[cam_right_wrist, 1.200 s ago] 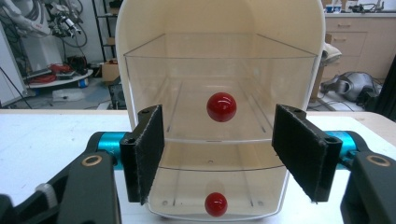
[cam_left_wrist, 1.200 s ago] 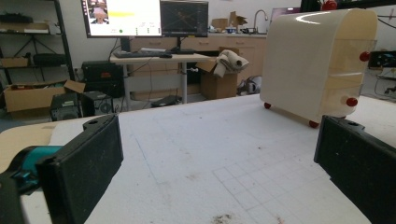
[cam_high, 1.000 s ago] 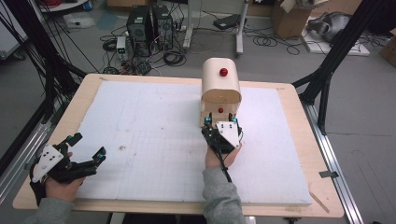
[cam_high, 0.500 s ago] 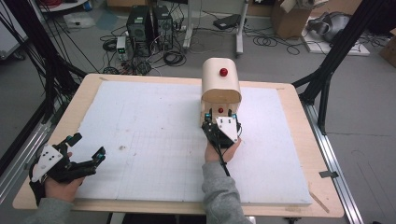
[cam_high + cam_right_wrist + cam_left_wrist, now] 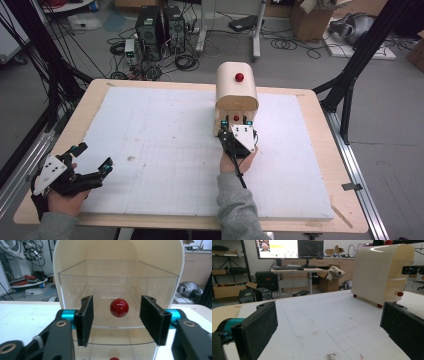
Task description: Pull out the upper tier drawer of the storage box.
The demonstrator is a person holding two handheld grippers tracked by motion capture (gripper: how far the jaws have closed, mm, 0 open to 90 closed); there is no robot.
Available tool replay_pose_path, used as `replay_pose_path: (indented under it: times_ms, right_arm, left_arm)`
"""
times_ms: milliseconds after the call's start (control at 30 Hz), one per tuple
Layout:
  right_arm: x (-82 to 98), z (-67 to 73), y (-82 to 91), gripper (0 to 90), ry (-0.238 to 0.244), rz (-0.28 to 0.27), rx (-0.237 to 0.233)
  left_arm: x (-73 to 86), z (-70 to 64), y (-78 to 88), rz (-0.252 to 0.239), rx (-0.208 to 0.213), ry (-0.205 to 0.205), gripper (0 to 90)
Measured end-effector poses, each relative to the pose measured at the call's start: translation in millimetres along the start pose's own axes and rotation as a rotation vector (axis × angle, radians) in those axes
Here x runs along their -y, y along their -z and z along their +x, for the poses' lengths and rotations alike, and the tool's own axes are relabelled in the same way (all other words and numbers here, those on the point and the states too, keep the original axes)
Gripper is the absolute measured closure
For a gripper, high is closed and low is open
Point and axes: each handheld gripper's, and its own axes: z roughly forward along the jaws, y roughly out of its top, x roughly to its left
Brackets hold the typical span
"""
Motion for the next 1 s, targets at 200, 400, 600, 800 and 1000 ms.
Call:
replay_pose_path:
  times_ms: [200, 400, 600, 800, 1000]
  right_arm:
    - [0.4, 1.2, 0.1, 55.6, 0.017, 0.01, -0.001]
    - [0.2, 2.0, 0.2, 64.2, 0.03, 0.004, 0.002]
    - [-0.3, 2.1, 1.0, 72.4, 0.034, -0.003, 0.016]
    - [-0.1, 2.1, 1.1, 73.2, 0.036, -0.01, 0.022]
    - [-1.4, 2.1, 3.8, 73.3, 0.04, -0.006, 0.021]
  left_arm:
    - [0.1, 0.3, -0.2, 0.0, 0.002, 0.001, 1.7]
    - [-0.1, -0.1, -0.1, 0.0, 0.003, 0.002, 1.7]
    - [-0.1, 0.0, -0.2, 0.0, 0.002, 0.001, 1.7]
    - [-0.8, -1.8, -0.8, 0.002, 0.01, -0.011, 1.7]
    - [-0.8, -1.1, -0.4, -0.002, 0.006, -0.008, 1.7]
